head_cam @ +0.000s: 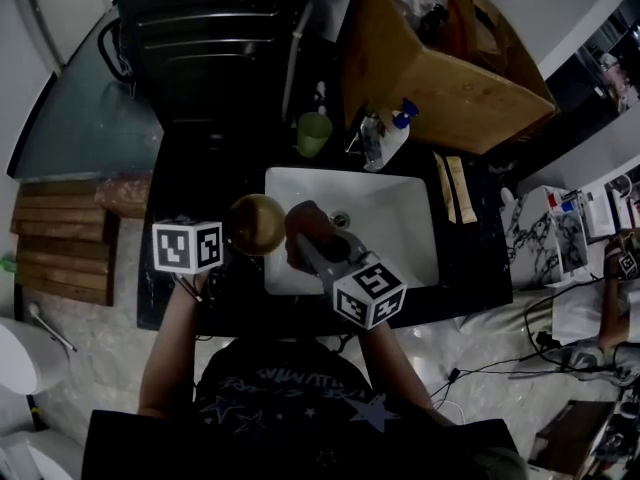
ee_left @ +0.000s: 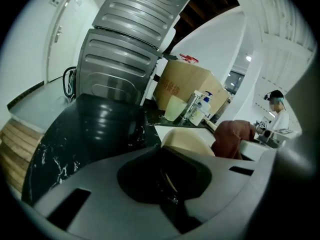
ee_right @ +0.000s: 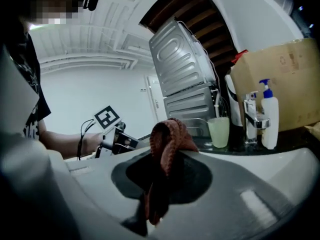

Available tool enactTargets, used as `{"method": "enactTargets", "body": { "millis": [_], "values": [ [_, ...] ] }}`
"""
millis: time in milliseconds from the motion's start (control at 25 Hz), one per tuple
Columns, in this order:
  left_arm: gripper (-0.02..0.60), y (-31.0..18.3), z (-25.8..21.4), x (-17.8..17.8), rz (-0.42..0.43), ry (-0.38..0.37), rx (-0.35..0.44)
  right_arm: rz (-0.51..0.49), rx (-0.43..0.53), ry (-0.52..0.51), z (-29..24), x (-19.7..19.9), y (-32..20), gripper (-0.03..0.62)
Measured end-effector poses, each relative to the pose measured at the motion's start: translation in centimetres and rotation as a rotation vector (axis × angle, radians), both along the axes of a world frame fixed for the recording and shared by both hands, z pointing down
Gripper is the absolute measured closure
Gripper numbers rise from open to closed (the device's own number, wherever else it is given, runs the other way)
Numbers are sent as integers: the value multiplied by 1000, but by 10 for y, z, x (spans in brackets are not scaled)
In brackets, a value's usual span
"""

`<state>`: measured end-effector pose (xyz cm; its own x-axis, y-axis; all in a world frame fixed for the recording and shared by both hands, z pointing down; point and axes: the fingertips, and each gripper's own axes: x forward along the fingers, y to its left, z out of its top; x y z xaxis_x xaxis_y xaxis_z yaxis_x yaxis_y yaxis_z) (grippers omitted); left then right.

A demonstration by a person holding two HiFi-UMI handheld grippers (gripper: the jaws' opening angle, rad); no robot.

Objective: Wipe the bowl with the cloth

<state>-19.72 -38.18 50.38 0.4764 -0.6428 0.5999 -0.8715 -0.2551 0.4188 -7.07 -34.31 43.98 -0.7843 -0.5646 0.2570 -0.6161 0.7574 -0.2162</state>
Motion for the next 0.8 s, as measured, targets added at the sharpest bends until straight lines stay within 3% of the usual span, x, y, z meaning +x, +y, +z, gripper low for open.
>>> {"method": "enactTargets", "body": {
  "millis": [160, 400, 640, 800],
  "values": [
    [560, 8, -5, 26, 9, -83, 36, -122, 34, 37, -15, -7, 20, 537],
    [560, 24, -16, 66, 30, -202, 107, -226, -46, 258, 11, 0, 31, 537],
    [560, 39, -23, 101, 60, -243, 142, -268, -158, 446, 48, 6, 33, 537],
    [560, 50, -21, 118, 69, -225, 129, -280, -134, 457, 52, 8, 32, 537]
  ]
}}
